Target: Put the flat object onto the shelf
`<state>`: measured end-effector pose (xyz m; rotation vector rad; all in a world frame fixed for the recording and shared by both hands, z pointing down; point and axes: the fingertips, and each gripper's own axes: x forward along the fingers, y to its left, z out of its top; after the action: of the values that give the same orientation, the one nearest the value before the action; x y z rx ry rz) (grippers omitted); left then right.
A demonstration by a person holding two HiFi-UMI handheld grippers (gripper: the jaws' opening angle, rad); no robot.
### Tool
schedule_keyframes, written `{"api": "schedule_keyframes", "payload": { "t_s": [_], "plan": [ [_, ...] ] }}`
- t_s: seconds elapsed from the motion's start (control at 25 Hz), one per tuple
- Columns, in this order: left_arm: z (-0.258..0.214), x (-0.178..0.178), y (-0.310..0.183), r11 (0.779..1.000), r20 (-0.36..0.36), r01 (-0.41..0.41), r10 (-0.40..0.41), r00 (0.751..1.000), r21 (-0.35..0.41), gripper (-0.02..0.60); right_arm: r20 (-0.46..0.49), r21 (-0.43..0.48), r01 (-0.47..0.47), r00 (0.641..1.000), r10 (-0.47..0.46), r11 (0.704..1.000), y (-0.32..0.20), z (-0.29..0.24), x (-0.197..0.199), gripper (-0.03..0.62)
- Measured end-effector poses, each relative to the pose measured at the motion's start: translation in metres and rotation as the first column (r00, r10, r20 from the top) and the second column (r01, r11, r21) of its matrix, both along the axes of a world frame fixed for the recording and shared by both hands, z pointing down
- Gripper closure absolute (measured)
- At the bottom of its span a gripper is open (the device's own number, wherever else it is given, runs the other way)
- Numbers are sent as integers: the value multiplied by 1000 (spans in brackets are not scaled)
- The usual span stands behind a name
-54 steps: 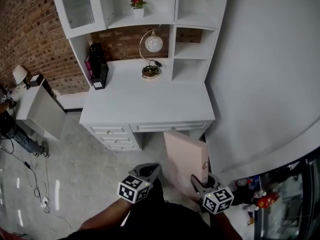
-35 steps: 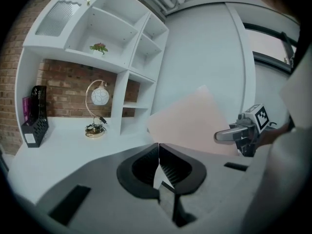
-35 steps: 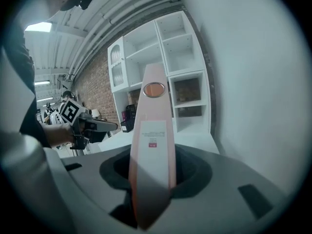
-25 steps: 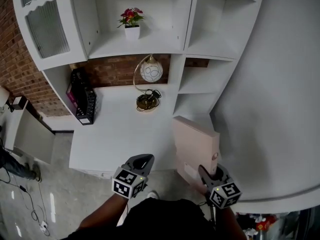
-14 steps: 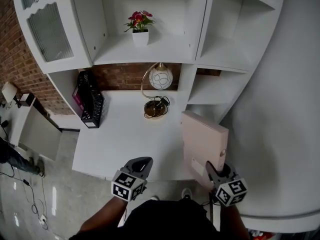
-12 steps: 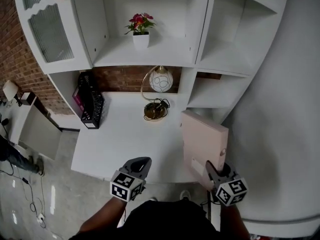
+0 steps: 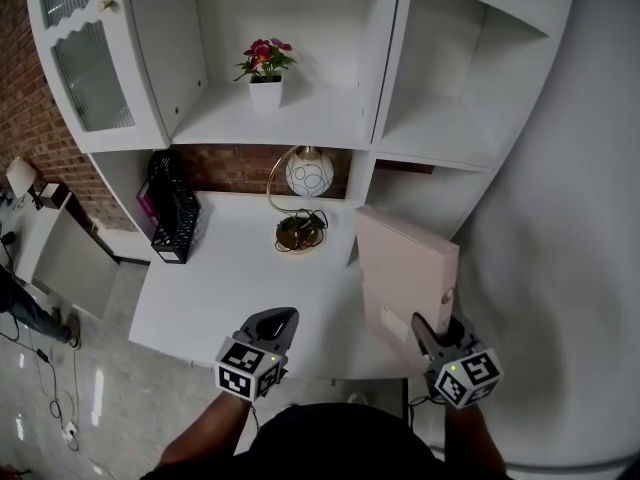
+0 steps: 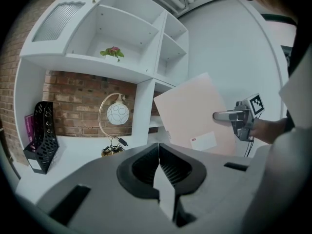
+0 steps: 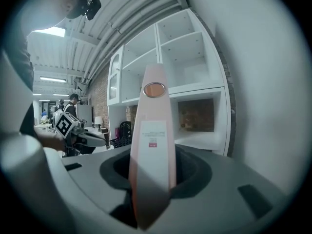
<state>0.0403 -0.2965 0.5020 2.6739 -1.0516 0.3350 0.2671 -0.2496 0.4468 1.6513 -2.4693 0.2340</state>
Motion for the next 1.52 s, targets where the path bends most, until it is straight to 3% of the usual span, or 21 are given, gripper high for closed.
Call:
{"api": "schedule_keyframes", "payload": {
  "t_s": [0.32, 0.56, 1.12, 1.52],
  "plan": [
    [3, 7, 1, 1000, 18, 8, -8, 1000, -10, 576, -8, 43, 3, 1000, -3, 999, -1, -23, 13, 422],
    [-1, 4, -2, 1000, 32, 3, -2, 999, -5, 577, -61, 167, 5, 998, 6, 986, 5, -89, 23, 422],
    [-18, 10, -1, 999, 27, -33, 32, 999, 26, 576, -239, 441, 22, 966, 94, 897, -1, -225, 34, 422],
    [-18, 12, 6, 999, 23, -38, 38, 999, 27, 576, -335, 555, 51, 927, 167, 830, -20, -301, 43, 422]
  ]
}}
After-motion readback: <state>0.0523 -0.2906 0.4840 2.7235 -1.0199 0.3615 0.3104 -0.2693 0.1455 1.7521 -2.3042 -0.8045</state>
